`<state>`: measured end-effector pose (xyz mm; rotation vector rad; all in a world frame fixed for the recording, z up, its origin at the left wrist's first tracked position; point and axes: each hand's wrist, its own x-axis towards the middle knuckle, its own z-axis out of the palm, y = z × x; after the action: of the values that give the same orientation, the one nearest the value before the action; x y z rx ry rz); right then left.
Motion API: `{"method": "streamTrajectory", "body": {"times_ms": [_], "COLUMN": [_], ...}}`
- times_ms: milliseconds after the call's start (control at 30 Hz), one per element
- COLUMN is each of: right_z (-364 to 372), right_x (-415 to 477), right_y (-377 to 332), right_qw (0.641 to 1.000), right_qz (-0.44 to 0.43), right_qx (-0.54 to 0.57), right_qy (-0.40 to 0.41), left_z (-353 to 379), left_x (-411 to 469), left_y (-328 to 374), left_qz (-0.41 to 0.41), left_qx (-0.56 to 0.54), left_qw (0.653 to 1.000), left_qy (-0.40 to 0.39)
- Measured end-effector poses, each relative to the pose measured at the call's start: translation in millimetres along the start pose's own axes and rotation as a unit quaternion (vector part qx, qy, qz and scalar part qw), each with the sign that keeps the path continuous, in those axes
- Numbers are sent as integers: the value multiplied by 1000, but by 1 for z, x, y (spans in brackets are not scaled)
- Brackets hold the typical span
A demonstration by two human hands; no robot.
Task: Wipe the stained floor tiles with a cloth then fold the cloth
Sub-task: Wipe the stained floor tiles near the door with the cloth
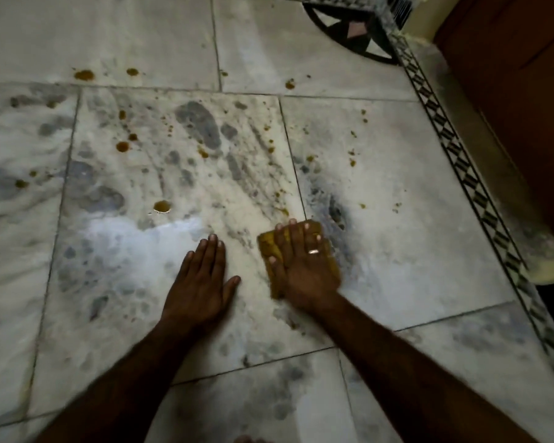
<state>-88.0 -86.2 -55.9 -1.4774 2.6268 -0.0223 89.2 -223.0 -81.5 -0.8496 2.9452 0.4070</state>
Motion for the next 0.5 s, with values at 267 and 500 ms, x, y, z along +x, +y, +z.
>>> {"method": "streamTrajectory", "body": {"times_ms": [267, 500], "right_z": [6, 2], "right_x": [-97, 9], "right_y": [47, 99], "right_qw": [1000, 975], "right_qz": [-14, 223], "right_qx": [-7, -6], "right_qy": [18, 20], "left_z": [3, 2], "left_x": [27, 34], "left_y": [2, 6], "left_qz": [41, 53], "left_qx": [2, -6], "left_qw": [998, 998], "left_qy": [38, 30]}}
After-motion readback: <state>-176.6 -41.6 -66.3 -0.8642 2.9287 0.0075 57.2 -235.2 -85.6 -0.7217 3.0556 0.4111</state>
